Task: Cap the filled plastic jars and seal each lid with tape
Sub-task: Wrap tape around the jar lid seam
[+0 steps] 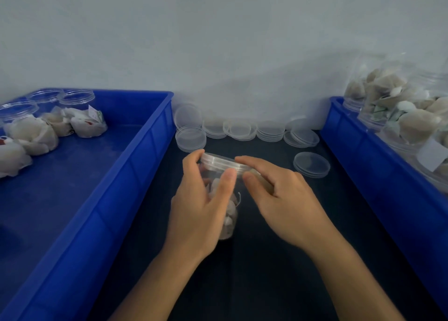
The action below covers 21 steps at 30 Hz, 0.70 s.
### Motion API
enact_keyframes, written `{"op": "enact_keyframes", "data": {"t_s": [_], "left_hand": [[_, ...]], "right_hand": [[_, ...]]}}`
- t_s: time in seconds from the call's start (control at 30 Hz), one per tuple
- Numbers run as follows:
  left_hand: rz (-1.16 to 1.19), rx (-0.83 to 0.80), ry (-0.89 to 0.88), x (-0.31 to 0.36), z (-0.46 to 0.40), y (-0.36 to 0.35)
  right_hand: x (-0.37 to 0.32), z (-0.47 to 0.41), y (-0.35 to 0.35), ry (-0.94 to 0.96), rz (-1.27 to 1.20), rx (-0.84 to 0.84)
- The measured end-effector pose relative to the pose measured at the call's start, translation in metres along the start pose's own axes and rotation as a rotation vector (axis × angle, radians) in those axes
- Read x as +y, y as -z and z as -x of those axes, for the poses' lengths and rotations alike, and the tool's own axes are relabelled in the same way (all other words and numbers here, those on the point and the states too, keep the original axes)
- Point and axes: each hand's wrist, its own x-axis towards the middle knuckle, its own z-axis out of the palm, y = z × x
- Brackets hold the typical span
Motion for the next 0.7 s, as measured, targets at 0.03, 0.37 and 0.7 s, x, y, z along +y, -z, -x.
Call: {"op": "enact_keyframes", "data": {"t_s": [0.03, 0.37, 0.7], "left_hand": [[0.014, 0.005, 0.004, -0.001, -0.001, 0.000], [0.191, 0.046, -0.015, -0.006, -0.012, 0.005], [0.270, -0.020, -0.048, -0.012, -0.016, 0.008]], "right_hand": [[0.000, 0.000, 0.000, 0.008, 0.005, -0.013], [0.011, -0.002, 0.005, 0.031, -0.090, 0.007], [0.016, -0.004, 0.001, 0.022, -0.078, 0.047]]}}
